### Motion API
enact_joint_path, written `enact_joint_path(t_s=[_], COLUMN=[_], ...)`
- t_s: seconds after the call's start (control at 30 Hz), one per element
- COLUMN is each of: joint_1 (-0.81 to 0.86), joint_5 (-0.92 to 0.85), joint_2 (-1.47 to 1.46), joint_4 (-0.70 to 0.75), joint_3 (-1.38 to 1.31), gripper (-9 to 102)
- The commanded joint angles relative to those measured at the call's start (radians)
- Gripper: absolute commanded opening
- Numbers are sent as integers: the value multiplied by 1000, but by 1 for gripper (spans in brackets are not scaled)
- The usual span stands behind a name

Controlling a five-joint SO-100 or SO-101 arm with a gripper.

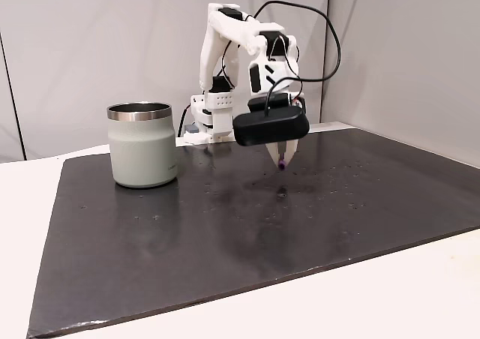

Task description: Grasp a pengrip and put it in the cup.

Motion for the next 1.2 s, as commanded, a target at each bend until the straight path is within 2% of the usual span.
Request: enact_joint_path(t_s=[0.0,0.13,0.3,0.5,0.87,1.17], joint_1=[32,109,288,509,735,804], joint_5=[69,87,41,-32,-141,-287], joint_2=[164,295,437,554,609,655], joint_4=[183,295,393,405,146,-91], joint_3=[-115,-138,-146,-172,-149,98], gripper=[0,0,0,0,0,0])
